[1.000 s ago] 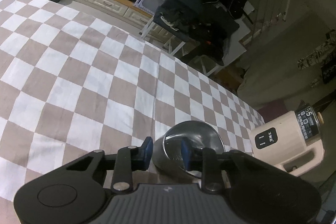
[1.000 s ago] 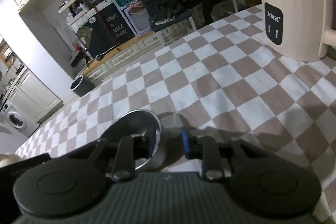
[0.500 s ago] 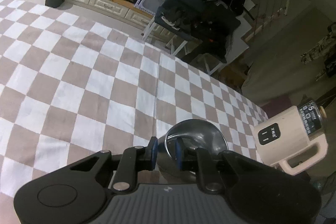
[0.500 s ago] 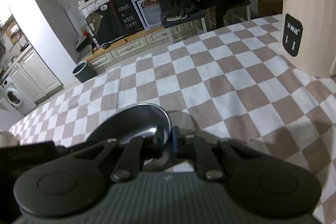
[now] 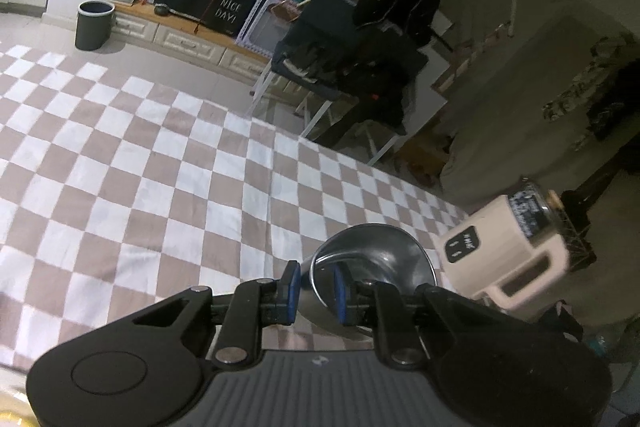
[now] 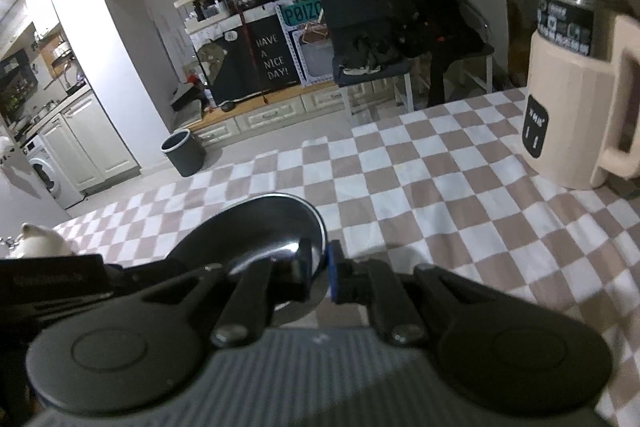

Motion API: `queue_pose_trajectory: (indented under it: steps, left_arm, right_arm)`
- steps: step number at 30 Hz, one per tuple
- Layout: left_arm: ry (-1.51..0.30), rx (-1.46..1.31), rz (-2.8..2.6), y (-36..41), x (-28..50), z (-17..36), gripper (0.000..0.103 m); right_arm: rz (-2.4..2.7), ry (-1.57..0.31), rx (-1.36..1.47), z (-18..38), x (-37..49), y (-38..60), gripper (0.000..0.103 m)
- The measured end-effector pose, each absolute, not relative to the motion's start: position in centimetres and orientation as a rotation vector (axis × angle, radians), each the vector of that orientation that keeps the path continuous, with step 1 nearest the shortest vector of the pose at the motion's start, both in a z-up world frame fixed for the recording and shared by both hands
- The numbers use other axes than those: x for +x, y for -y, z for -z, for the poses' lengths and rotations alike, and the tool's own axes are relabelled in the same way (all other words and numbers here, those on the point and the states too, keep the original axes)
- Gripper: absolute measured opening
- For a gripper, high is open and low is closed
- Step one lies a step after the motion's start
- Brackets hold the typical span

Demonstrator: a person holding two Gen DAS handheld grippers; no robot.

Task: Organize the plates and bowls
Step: 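Lift the steel bowl with both grippers and carry it toward the pan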

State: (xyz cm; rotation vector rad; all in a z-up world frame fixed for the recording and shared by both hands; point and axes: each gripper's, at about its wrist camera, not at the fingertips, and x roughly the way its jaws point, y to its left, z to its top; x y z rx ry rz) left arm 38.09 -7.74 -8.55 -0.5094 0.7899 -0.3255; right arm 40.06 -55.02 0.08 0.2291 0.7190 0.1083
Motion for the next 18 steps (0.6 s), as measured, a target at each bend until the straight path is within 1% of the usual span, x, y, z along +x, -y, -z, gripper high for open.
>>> queue_pose_trajectory:
  steps: [4,6,17,18]
  left_arm:
    - [-0.774,-0.502,0.361,7.5,35.5,7.5,0.017]
    - [-0.774,-0.500,0.379,7.5,34.2,7.1,0.013]
    - [-0.751,-0.481,0.466,8.1,28.2,5.5,0.012]
    - [-0.752,-0.477,0.472,8.3,27.8,5.5,0.009]
  right_arm:
    - [-0.116,-0.701,0.234,-1.3,37.3,55.2,0.010]
    - [-0.112,-0.693,0.230,-1.8,36.0,55.4,0.010]
    - [-0.085,-0.652,0.248,-3.0,29.0,56.9,0.010]
    - [-0.078,-0.652,0.252,-3.0,28.5,57.1,0.010]
